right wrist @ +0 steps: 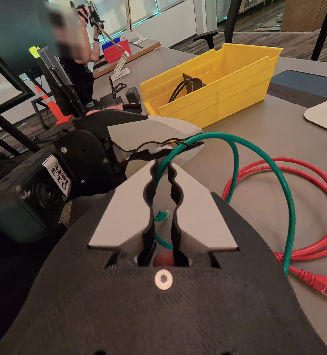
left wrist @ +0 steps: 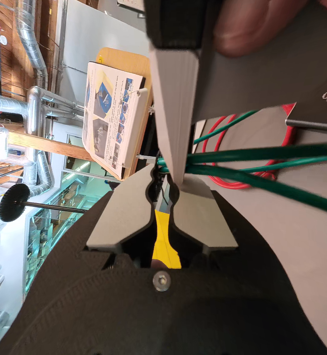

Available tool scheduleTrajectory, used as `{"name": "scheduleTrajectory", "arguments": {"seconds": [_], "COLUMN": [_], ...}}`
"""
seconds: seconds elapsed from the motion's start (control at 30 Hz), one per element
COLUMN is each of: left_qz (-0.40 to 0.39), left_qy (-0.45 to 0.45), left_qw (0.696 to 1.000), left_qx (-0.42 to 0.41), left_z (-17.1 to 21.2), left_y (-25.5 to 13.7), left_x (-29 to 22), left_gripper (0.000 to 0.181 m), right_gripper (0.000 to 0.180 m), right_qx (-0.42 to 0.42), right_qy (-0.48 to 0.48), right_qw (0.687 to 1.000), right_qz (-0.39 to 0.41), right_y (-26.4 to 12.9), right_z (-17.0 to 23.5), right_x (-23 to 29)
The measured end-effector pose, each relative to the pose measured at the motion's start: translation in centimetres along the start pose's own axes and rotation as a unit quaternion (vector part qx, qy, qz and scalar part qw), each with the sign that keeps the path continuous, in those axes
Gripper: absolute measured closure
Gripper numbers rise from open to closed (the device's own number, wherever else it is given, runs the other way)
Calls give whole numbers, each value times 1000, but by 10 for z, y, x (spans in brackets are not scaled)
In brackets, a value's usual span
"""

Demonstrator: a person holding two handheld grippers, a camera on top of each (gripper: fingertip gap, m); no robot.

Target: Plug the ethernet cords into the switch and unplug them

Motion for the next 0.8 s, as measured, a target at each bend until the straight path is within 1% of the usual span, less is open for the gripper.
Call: {"name": "scheduleTrajectory", "arguments": {"seconds": [0.1,0.2,0.37,0.5,0.57,0.67,0.7,0.73,0.8], "left_qz": [13,39,28,20,21,12,13,15,14], "left_qy": [2,-15,-16,-14,-10,-2,0,4,7], "left_qw": [1000,999,999,1000,1000,1000,1000,1000,999], "left_qx": [-1,7,2,-8,-10,-21,-21,-23,-30], "left_z": [0,1,1,2,3,2,2,2,1], "left_y": [-1,0,-1,-1,-2,-5,-5,-6,-8], "left_x": [1,2,4,5,5,6,6,5,5], "left_gripper": [172,171,169,159,158,159,161,167,171], "right_gripper": [174,175,175,175,175,174,174,174,174], "right_qx": [2,1,-8,-10,-10,-11,-11,-10,-11], "right_qy": [-9,-17,-8,-3,-3,-2,-4,-4,-3], "right_qw": [1000,1000,1000,1000,1000,1000,1000,1000,1000], "right_qz": [1,9,14,17,18,21,22,21,21], "right_y": [-3,-4,-3,-4,-4,-5,-5,-5,-5], "right_z": [0,0,-1,-1,-1,-1,-1,-1,-1], "right_x": [-2,-3,-4,-6,-7,-8,-8,-7,-7]}}
Point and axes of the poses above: each gripper's, where its closed fingertips meet, y out along the fingers, z out of its underside, x = y × z across the jaws, the point moved 5 cm from there along -y, back along the fingers, and after that the axes turned 14 degrees about x, right-handed, at the moved point
